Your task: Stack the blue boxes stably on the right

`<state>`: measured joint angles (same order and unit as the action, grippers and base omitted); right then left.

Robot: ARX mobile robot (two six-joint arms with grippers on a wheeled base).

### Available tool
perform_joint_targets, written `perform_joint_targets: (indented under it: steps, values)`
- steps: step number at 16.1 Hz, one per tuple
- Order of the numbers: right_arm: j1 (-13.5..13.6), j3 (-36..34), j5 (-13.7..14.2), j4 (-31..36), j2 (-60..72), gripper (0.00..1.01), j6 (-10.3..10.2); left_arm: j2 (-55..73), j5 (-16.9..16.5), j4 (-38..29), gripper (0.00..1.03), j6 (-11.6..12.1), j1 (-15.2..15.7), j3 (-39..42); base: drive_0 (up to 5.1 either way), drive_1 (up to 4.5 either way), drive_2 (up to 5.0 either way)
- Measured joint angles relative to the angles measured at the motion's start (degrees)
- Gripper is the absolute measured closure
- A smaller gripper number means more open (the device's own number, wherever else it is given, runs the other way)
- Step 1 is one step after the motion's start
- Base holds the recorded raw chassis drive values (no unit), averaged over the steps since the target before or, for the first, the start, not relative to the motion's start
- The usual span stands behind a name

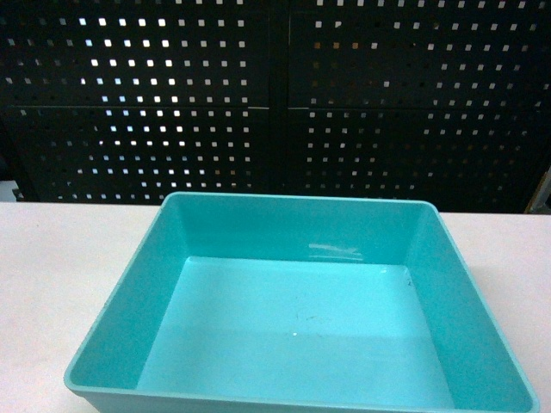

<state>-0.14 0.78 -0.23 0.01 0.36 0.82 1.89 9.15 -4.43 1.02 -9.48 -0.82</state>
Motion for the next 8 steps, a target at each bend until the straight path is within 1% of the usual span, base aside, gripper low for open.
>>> perform_joint_targets:
  steps: [1, 2, 3, 4, 5, 6, 8]
  values:
    - [-2.01, -0.02, -3.63, 3.65, 1.68, 0.03, 0.02, 2.89, 3.30, -2.97, 0.05, 0.15, -5.20, 0.07, 0.0, 0.00, 0.0]
    - [-6.51, -0.07, -7.93, 9.94, 5.86, 0.03, 0.02, 8.48, 6.45, -8.44, 0.05, -0.22, -8.33, 0.09, 0.0, 0.00, 0.0]
    - [-12.26, -0.04, -12.61, 17.70, 13.57, 0.03, 0.00, 17.22, 10.19, -17.05, 0.05, -0.66, -10.82, 0.07, 0.0, 0.00, 0.0]
    - [-15.41, -0.02, -15.67, 23.26, 19.54, 0.03, 0.00, 23.58, 11.58, -23.43, 0.05, -0.61, -12.04, 0.04, 0.0, 0.00, 0.0]
    - [-17.64, 0.02, -18.34, 29.14, 26.18, 0.03, 0.02, 30.77, 12.22, -29.75, 0.05, -0.61, -12.63, -0.02, 0.0, 0.00, 0.0]
    - [-17.86, 0.22, -19.71, 31.10, 30.16, 0.03, 0.02, 34.77, 12.20, -32.11, 0.05, -0.63, -12.44, -0.04, 0.0, 0.00, 0.0]
    - [-16.37, 1.22, -21.27, 27.89, 33.24, 0.03, 0.13, 36.33, 10.99, -27.56, 0.05, -0.55, -10.62, -0.13, 0.0, 0.00, 0.0]
